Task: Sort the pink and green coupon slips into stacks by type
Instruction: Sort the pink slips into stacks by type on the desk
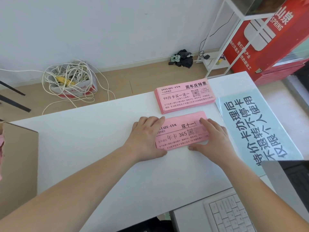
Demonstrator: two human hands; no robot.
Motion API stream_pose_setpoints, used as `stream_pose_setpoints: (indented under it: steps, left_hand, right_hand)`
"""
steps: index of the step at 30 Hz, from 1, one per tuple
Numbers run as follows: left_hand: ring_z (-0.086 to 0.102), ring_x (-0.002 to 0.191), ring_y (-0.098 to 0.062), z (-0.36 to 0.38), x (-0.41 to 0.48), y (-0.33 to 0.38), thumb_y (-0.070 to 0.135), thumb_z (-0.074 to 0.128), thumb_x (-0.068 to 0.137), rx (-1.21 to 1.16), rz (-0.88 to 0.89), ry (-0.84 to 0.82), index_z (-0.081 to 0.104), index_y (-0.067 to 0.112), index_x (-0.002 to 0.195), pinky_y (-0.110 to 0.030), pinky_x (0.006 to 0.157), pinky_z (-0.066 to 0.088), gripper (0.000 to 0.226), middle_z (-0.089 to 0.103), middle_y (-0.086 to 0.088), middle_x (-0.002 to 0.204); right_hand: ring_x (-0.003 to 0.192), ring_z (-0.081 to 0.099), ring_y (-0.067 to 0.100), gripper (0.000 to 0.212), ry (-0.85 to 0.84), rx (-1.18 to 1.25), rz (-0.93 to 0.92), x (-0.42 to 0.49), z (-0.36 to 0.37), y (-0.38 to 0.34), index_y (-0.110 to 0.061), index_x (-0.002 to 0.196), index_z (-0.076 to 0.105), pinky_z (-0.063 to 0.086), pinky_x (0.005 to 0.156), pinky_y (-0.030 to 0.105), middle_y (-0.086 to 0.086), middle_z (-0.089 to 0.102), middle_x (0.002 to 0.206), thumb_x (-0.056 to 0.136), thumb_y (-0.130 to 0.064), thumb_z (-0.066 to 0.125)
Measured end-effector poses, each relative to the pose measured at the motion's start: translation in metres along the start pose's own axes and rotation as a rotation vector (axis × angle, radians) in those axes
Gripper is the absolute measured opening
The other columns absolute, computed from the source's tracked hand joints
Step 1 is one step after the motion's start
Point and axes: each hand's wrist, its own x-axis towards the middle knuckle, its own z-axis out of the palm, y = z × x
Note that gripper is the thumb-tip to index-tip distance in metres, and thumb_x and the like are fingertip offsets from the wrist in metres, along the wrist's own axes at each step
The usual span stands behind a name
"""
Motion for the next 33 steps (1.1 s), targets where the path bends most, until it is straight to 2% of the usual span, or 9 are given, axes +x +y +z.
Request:
stream_pose_setpoints:
  steps: [5, 8, 11, 14, 17, 21, 24, 28, 33]
  left_hand:
    - [0.030, 0.128, -0.018, 0.002, 0.001, 0.001, 0.065, 0.068, 0.065, 0.002, 0.025, 0.018, 0.028, 0.030, 0.154, -0.031, 0.104, 0.027, 0.104, 0.035, 0.011, 0.139]
    - [0.024, 0.137, -0.018, 0.002, 0.000, 0.001, 0.067, 0.068, 0.069, 0.007, 0.021, -0.007, 0.022, 0.030, 0.158, -0.036, 0.110, 0.025, 0.106, 0.030, 0.012, 0.154]
    - [0.012, 0.150, -0.016, 0.002, -0.007, 0.000, 0.070, 0.065, 0.077, 0.006, 0.015, -0.042, 0.014, 0.029, 0.162, -0.038, 0.120, 0.017, 0.107, 0.013, 0.008, 0.169]
    - [-0.005, 0.153, -0.013, -0.002, -0.017, 0.002, 0.072, 0.069, 0.076, -0.135, -0.052, -0.061, 0.006, 0.032, 0.163, -0.037, 0.125, 0.006, 0.114, -0.011, 0.006, 0.170]
    - [0.004, 0.155, -0.015, -0.004, -0.036, 0.011, 0.058, 0.068, 0.088, -0.290, -0.156, 0.018, 0.025, 0.026, 0.160, -0.027, 0.122, 0.008, 0.090, 0.004, 0.001, 0.171]
    - [0.014, 0.153, -0.007, 0.002, -0.062, 0.027, 0.042, 0.065, 0.094, -0.489, -0.270, -0.031, 0.035, 0.028, 0.156, -0.016, 0.118, 0.011, 0.070, 0.016, 0.014, 0.166]
    - [0.032, 0.148, -0.010, 0.006, -0.060, 0.035, 0.037, 0.066, 0.094, -0.577, -0.277, -0.044, 0.040, 0.025, 0.154, -0.028, 0.121, 0.029, 0.067, 0.020, 0.020, 0.163]
    - [0.038, 0.145, -0.011, 0.001, -0.044, 0.044, 0.032, 0.067, 0.093, -0.673, -0.330, -0.052, 0.042, 0.021, 0.153, -0.034, 0.119, 0.034, 0.066, 0.027, 0.019, 0.161]
    - [0.046, 0.133, -0.009, -0.007, -0.022, 0.055, 0.025, 0.068, 0.093, -0.772, -0.369, -0.047, 0.048, 0.018, 0.148, -0.032, 0.116, 0.039, 0.059, 0.035, 0.029, 0.129]
  right_hand:
    - [0.141, 0.029, 0.018, 0.110, 0.033, -0.019, 0.004, 0.000, 0.001, 0.001, -0.033, 0.155, 0.039, 0.028, 0.113, 0.031, -0.012, 0.034, 0.160, 0.061, -0.047, 0.095]
    - [0.139, 0.030, 0.019, 0.107, 0.031, -0.025, 0.002, 0.001, -0.001, 0.001, -0.034, 0.154, 0.040, 0.030, 0.111, 0.031, -0.014, 0.034, 0.159, 0.063, -0.048, 0.094]
    - [0.139, 0.030, 0.019, 0.102, 0.030, -0.025, 0.007, 0.000, -0.001, 0.000, -0.036, 0.152, 0.043, 0.031, 0.112, 0.033, -0.013, 0.034, 0.159, 0.064, -0.048, 0.093]
    - [0.142, 0.026, 0.017, 0.101, 0.025, 0.011, 0.019, -0.002, 0.001, 0.000, -0.035, 0.152, 0.043, 0.030, 0.115, 0.035, -0.011, 0.032, 0.161, 0.065, -0.045, 0.093]
    - [0.147, 0.019, 0.013, 0.103, -0.017, 0.042, 0.026, -0.003, -0.002, 0.000, -0.034, 0.154, 0.040, 0.025, 0.119, 0.037, -0.007, 0.026, 0.165, 0.066, -0.041, 0.094]
    - [0.151, 0.019, 0.016, 0.092, 0.017, -0.020, 0.008, -0.009, -0.003, -0.004, -0.033, 0.153, 0.043, 0.027, 0.119, 0.040, -0.003, 0.025, 0.166, 0.074, -0.041, 0.089]
    - [0.148, 0.030, 0.019, 0.071, 0.032, -0.092, -0.027, -0.011, -0.002, -0.005, -0.036, 0.144, 0.053, 0.038, 0.113, 0.044, -0.006, 0.028, 0.165, 0.081, -0.042, 0.084]
    - [0.143, 0.037, 0.020, 0.056, 0.051, -0.123, -0.014, -0.001, -0.007, -0.003, -0.034, 0.137, 0.059, 0.041, 0.107, 0.042, -0.006, 0.034, 0.161, 0.086, -0.036, 0.081]
    - [0.143, 0.036, 0.019, 0.048, 0.087, -0.132, -0.009, 0.016, -0.015, 0.009, -0.036, 0.131, 0.063, 0.045, 0.106, 0.045, -0.005, 0.041, 0.157, 0.086, -0.034, 0.080]
